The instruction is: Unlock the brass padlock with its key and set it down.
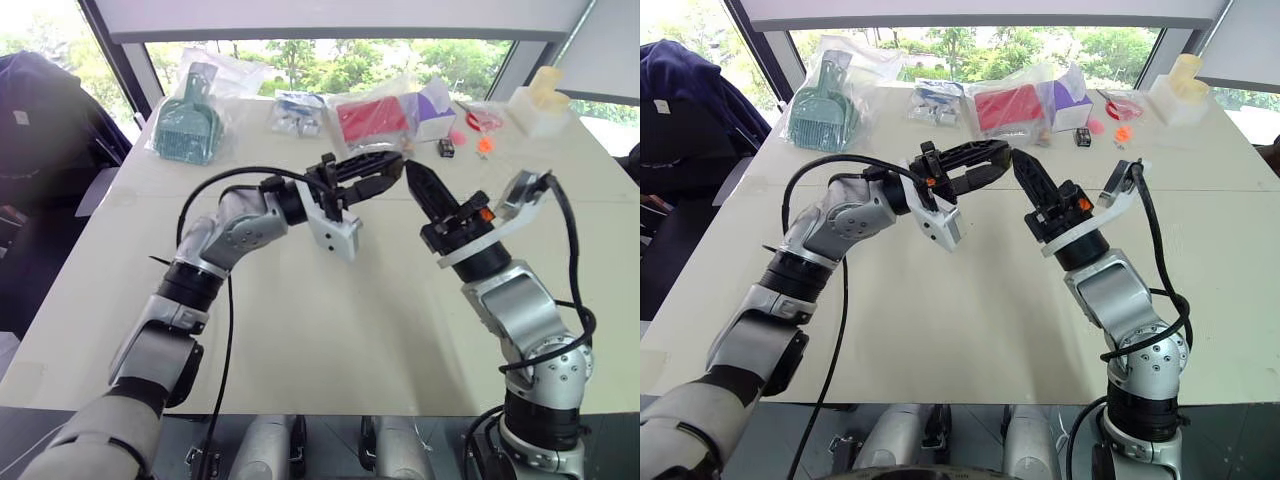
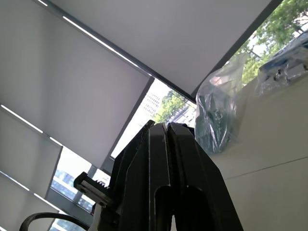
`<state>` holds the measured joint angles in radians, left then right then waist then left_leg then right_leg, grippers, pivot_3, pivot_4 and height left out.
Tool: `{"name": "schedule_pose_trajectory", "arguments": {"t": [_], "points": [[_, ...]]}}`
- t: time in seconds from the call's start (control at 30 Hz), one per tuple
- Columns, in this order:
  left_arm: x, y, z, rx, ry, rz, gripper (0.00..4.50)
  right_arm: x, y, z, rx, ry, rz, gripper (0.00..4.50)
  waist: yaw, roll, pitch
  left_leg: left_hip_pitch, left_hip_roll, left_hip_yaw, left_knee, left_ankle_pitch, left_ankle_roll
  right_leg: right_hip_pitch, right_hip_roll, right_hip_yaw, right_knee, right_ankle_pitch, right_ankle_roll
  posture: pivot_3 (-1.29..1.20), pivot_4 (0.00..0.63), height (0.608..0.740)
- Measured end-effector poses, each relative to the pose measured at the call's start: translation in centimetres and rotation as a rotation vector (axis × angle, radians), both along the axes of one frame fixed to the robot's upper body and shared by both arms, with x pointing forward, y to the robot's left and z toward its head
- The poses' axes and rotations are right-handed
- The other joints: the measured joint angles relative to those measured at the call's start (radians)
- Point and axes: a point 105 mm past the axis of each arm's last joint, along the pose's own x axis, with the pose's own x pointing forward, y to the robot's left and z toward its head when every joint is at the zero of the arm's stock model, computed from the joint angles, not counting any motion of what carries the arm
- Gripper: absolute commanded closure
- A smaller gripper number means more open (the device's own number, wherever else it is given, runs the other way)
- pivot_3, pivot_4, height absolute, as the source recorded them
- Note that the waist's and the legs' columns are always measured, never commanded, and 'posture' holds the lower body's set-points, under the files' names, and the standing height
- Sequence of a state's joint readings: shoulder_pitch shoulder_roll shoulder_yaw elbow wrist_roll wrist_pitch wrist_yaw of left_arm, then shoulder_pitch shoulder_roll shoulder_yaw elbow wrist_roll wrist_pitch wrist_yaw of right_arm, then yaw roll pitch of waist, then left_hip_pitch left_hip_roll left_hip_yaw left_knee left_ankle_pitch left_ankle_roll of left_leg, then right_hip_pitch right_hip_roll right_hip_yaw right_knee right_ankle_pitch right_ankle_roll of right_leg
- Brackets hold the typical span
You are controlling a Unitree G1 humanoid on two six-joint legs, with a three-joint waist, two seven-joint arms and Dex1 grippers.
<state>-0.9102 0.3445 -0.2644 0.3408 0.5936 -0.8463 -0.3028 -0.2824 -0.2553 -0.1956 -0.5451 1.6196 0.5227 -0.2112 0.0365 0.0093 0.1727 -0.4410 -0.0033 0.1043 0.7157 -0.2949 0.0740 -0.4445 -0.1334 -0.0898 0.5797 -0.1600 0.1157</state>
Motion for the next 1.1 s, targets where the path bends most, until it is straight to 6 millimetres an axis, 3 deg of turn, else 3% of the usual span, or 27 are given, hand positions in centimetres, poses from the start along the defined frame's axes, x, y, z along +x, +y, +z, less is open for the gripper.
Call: {"name": "schedule_pose_trajectory", "arguments": {"t": [0.07,0.13,0.3,0.57,1.03,1.1], "points": [[0.1,0.0,-0.2,-0.002,0.028,-0.005,3.76,0.1,-0.1,-0.1,-0.02,-0.002,-0.011,4.45,0.0,0.0,0.0,0.0,0.0,0.0,0.0,0.0,0.0,0.0,0.0,0.0,0.0,0.0,0.0,0.0,0.15,0.735],[0.4,-0.3,-0.6,0.008,0.108,-0.018,3.76,0.2,-0.4,-0.3,-0.099,-0.021,-0.038,3.93,0.001,0.0,0.0,0.0,0.0,0.0,0.0,0.0,0.0,0.0,0.0,0.0,0.0,0.0,0.0,0.0,0.15,0.735],[1.0,-0.5,-1.5,0.049,0.295,-0.049,3.76,0.5,-1.6,-1.0,-0.366,-0.064,-0.091,1.65,-0.002,0.0,0.0,0.0,0.0,0.001,0.0,0.0,0.0,0.0,0.0,0.0,0.0,0.0,-0.001,0.0,0.15,0.735],[1.4,-0.2,-1.9,0.095,0.355,-0.049,3.76,0.5,-2.7,-2.1,-0.574,-0.113,-0.068,1.65,0.002,0.0,0.0,0.0,0.0,0.001,0.0,0.0,0.0,0.0,0.0,0.0,0.0,0.0,0.0,0.0,0.15,0.735],[-0.1,-0.8,-2.5,0.115,0.344,-0.116,3.76,0.3,-1.8,-2.6,-0.558,-0.145,0.021,1.65,0.002,0.0,0.0,0.0,0.0,0.0,0.0,0.0,0.0,0.0,0.0,0.0,0.0,0.0,0.0,0.0,0.15,0.735],[-0.2,-0.9,-2.5,0.114,0.344,-0.123,3.76,0.3,-1.7,-2.7,-0.558,-0.143,0.026,2.2,0.001,0.0,0.0,0.0,0.0,0.0,0.0,0.0,0.0,0.0,0.0,0.0,0.0,0.0,0.0,0.0,0.15,0.735]]}}
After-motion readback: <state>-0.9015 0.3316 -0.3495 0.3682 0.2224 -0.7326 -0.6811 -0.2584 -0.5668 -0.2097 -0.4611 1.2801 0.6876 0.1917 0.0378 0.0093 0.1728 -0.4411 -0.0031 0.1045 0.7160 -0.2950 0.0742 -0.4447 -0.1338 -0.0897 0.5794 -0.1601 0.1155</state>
